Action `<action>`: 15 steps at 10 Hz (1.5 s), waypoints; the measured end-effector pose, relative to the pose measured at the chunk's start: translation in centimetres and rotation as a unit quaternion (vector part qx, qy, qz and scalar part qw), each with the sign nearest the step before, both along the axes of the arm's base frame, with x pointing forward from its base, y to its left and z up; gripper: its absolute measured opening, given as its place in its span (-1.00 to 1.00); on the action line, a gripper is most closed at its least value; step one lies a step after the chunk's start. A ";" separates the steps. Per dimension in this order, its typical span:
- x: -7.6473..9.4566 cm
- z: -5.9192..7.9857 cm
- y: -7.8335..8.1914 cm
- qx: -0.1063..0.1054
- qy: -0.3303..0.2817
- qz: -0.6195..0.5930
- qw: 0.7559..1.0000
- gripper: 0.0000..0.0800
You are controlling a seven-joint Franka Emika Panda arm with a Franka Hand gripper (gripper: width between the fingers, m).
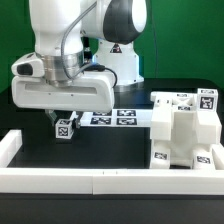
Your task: Assemble chair
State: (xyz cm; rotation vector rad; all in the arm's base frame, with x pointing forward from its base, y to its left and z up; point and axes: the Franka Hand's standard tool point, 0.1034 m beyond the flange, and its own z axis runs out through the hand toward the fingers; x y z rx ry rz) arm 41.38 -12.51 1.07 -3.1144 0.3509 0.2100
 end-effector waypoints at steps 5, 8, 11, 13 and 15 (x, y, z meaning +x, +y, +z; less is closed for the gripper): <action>0.1 0.5 -0.1 0.034 0.048 0.005 0.998 0.58; 3.8 1.1 -0.9 0.077 0.156 0.007 0.985 0.62; 4.5 1.2 -0.2 0.103 0.266 0.029 0.958 0.62; 3.9 1.2 -0.2 0.121 0.341 0.023 0.932 0.62; 3.9 0.5 -1.1 0.123 0.381 -0.009 0.916 0.62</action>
Offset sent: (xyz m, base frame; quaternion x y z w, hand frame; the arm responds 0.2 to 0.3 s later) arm -0.0008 -0.0063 0.0049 0.0132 -0.0323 -0.0478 0.9982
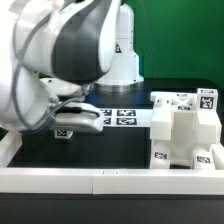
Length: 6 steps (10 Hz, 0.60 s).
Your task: Assemble chair
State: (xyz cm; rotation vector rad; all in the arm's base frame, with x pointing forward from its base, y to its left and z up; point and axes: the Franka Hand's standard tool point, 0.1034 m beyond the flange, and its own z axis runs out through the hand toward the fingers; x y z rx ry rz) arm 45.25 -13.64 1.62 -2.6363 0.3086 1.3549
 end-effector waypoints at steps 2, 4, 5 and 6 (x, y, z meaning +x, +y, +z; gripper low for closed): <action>0.2 0.2 0.2 0.000 -0.006 0.003 1.000 0.62; -0.7 -0.3 0.4 -0.005 0.007 -0.005 1.000 0.62; -1.7 -0.7 1.0 -0.009 0.020 -0.012 1.000 0.62; -2.2 -0.9 1.3 -0.009 0.027 -0.013 0.999 0.62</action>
Offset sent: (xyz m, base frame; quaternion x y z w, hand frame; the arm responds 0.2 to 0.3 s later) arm -0.0257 0.0102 -0.0094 0.0010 -0.0532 0.0431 0.9977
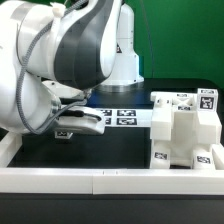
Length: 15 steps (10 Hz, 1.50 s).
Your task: Assemble chair
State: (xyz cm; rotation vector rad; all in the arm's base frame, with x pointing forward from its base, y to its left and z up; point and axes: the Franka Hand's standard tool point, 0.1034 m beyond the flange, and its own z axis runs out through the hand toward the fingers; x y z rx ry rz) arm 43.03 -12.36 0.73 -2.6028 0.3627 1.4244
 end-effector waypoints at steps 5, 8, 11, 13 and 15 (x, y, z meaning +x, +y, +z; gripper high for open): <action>0.0 0.1 -0.2 0.000 -0.001 -0.002 1.000 -0.30; 2.4 5.9 1.5 0.012 -0.028 0.001 1.000 -0.30; 4.5 8.0 2.1 -0.008 -0.148 0.015 0.989 -0.30; 4.8 8.3 2.2 -0.019 -0.193 0.016 0.981 -0.29; 6.8 10.5 5.0 -0.040 -0.260 0.018 0.965 -0.29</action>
Offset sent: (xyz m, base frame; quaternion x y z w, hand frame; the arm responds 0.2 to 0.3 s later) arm 0.0000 0.0000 0.0000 0.0000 0.0000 0.0000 1.0000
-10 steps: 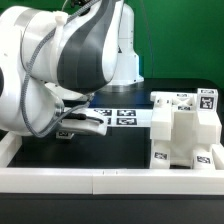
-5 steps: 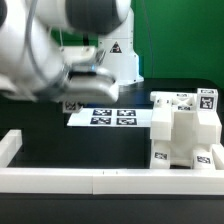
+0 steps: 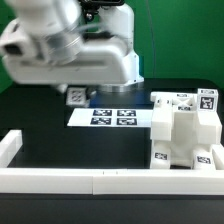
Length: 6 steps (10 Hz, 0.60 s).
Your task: Assemble chair
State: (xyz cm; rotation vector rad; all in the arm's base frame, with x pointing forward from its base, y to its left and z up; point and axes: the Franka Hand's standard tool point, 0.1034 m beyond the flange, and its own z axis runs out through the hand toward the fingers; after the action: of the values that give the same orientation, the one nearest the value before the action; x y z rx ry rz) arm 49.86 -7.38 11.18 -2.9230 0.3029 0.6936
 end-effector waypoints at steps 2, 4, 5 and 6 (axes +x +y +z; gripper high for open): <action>2.4 4.6 4.6 -0.013 -0.096 0.010 0.995 -0.29; 4.1 6.4 7.9 -0.021 -0.176 0.023 0.984 -0.29; 4.4 6.2 7.7 -0.030 -0.217 0.019 0.975 -0.29; 4.3 6.1 7.5 -0.038 -0.251 0.016 0.967 -0.29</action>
Offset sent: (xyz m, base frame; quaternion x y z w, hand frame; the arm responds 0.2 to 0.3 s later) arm 0.0179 0.0565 0.0279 -0.0490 0.1727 -0.0367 0.9831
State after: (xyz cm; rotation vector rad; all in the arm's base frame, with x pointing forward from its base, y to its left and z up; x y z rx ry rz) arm 54.17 0.13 17.30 -3.0440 0.2285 -0.0717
